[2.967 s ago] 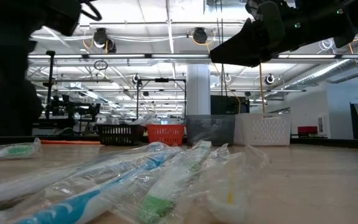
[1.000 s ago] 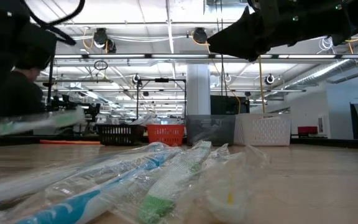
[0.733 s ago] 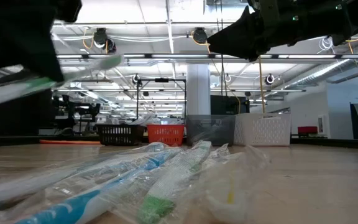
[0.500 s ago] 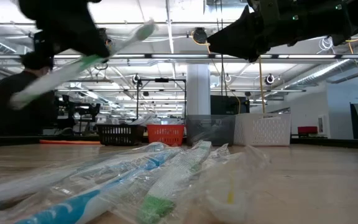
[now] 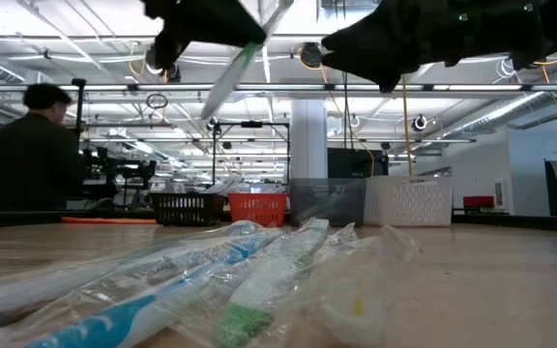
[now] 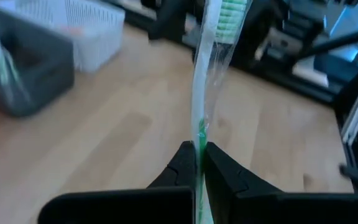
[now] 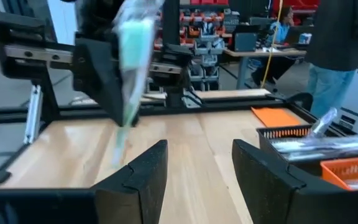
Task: Pick & Place Toothbrushes
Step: Put the green toothbrush into the black bin
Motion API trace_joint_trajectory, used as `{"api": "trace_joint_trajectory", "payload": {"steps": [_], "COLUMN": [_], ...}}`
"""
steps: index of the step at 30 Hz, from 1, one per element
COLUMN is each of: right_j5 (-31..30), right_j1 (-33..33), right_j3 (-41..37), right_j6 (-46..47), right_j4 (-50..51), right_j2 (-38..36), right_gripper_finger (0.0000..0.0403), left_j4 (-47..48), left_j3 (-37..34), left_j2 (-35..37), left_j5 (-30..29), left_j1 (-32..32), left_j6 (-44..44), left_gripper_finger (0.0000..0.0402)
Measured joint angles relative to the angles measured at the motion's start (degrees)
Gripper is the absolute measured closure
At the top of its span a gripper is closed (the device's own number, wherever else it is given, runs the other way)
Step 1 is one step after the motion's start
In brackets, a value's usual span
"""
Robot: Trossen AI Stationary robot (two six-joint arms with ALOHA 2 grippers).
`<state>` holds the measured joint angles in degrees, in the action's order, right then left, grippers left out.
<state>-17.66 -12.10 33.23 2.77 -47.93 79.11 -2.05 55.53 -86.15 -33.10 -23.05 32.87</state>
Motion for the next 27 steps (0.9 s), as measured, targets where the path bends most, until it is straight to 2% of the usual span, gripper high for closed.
{"api": "trace_joint_trajectory", "payload": {"steps": [6,20,27], "right_j5": [4.5,4.3,4.3], "right_j1": [0.0,0.1,0.2], "right_j3": [0.0,0.0,0.0], "right_j6": [0.1,0.1,0.0], "right_j4": [-4.8,-12.9,-13.9], "right_j2": [0.0,0.0,0.0], "right_gripper_finger": [0.0232,0.0232,0.0232], "left_j4": [-6.2,-15.2,-26.0], "left_j3": [0.0,0.0,0.1], "left_j2": [0.0,-1.9,-6.9], "left_j5": [0.0,2.1,5.4], "left_j1": [3.1,6.6,8.4], "left_j6": [-5.6,-10.0,-12.3], "left_gripper_finger": [0.0393,0.0392,0.0393]}}
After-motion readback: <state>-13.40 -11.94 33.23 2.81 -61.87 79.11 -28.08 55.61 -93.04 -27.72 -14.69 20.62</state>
